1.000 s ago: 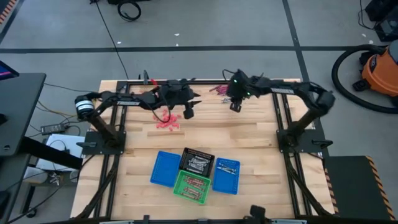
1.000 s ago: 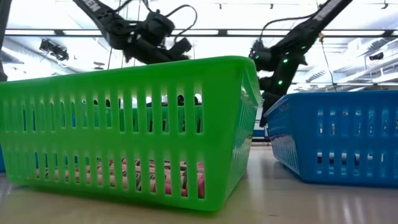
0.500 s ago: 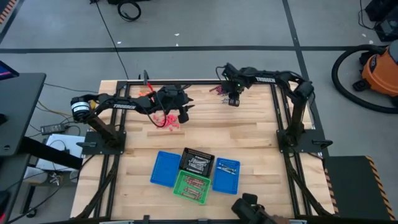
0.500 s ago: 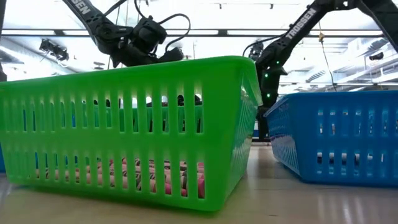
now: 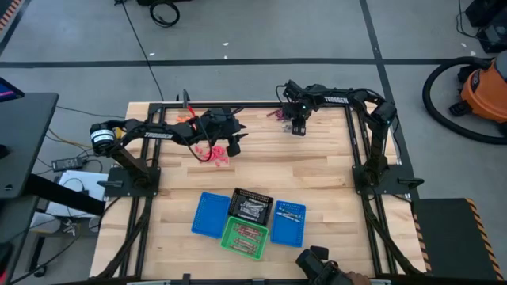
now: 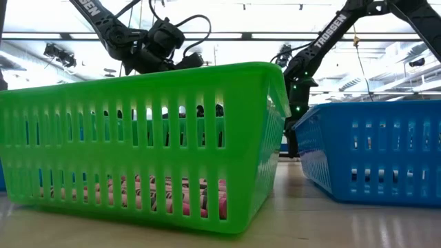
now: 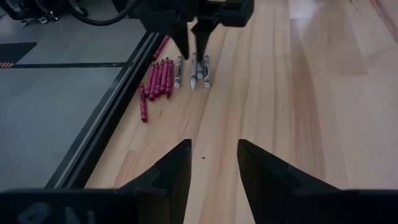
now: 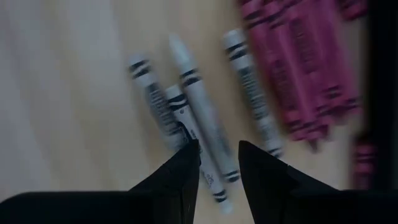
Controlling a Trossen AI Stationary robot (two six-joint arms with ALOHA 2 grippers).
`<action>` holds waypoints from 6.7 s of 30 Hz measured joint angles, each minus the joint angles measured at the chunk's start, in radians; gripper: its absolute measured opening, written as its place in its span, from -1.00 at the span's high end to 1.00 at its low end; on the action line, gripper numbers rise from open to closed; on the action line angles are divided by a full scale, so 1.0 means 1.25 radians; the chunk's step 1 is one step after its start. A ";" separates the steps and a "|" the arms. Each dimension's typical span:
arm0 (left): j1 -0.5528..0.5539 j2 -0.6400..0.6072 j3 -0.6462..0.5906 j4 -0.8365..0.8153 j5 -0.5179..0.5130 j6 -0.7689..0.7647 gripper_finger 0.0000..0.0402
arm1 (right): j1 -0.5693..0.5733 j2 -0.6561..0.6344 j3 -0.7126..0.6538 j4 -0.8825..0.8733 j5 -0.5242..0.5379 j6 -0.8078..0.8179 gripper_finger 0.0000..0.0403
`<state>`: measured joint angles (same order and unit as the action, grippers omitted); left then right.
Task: Sort crayons
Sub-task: Put the white crayon into the right blue bin
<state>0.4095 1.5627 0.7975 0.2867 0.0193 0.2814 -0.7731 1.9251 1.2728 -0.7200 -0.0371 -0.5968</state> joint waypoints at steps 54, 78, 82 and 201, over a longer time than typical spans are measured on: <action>-0.001 0.001 0.000 -0.018 0.000 0.005 0.30 | 0.068 -0.009 -0.075 -0.089 0.074 0.137 0.75; 0.003 -0.085 -0.149 0.110 -0.107 0.056 0.30 | 0.136 -0.153 -0.052 -0.163 0.022 0.235 0.91; 0.001 -0.085 -0.149 0.109 -0.106 0.056 0.30 | 0.175 -0.169 -0.052 -0.174 -0.002 0.262 0.91; -0.085 -0.084 -0.166 0.093 -0.105 -0.049 0.30 | 0.318 -0.208 -0.362 0.310 0.092 0.495 0.97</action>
<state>0.3027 1.4574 0.5896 0.4034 -0.1116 0.2203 -0.3756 1.6650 0.8207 -0.3328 0.0780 0.0223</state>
